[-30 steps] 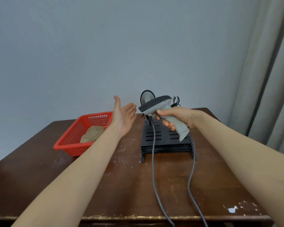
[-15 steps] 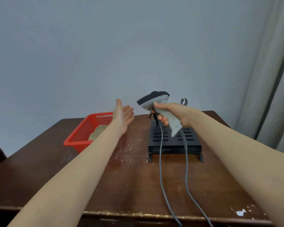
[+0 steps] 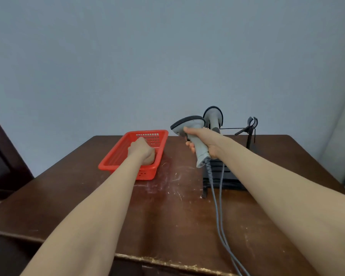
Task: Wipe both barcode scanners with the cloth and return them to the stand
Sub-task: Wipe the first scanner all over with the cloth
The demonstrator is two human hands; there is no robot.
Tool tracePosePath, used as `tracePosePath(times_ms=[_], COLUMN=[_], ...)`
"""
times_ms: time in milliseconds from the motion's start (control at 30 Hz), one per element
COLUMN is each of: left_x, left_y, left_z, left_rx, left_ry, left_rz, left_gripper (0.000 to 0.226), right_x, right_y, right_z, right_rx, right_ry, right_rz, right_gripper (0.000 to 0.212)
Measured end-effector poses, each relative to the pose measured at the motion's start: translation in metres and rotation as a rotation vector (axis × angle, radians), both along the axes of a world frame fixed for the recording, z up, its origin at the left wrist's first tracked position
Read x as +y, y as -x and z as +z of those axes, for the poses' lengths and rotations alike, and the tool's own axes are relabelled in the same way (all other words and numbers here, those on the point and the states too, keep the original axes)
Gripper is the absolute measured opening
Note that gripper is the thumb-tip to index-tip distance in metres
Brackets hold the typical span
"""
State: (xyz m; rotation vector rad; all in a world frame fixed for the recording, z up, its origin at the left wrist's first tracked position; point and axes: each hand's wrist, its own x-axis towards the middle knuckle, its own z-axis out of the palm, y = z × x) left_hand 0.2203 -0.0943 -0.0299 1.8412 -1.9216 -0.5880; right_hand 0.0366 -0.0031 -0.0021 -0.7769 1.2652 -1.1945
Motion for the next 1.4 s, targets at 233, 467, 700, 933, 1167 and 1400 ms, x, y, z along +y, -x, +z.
tracePosePath(times_ms=[233, 467, 700, 933, 1167, 1400], left_x=[-0.038, -0.064, -0.036, -0.033, 0.018, 0.079], left_y=[0.006, 0.015, 0.014, 0.023, 0.058, 0.113], left_z=[-0.021, -0.042, -0.016, 0.011, 0.057, 0.084], left_rx=[-0.241, -0.49, -0.183, 0.167, 0.463, 0.663], left_ry=[-0.171, -0.165, -0.051, 0.208, 0.339, 0.329], left_rz=[-0.031, -0.148, 0.091, 0.132, 0.063, -0.167], left_gripper=[0.073, 0.047, 0.031, 0.043, 0.034, 0.034], right_x=[-0.021, -0.032, -0.027, -0.005, 0.034, 0.075], right_y=[0.0, 0.008, 0.011, 0.01, 0.029, 0.067], right_z=[-0.015, -0.026, -0.023, -0.002, 0.024, 0.032], right_rx=[-0.014, -0.014, -0.01, -0.03, -0.08, -0.146], right_ry=[-0.036, -0.061, -0.057, 0.008, 0.104, 0.172], right_rz=[0.01, 0.005, -0.015, -0.015, -0.049, -0.159], right_gripper=[0.028, 0.031, 0.03, 0.032, 0.043, 0.048])
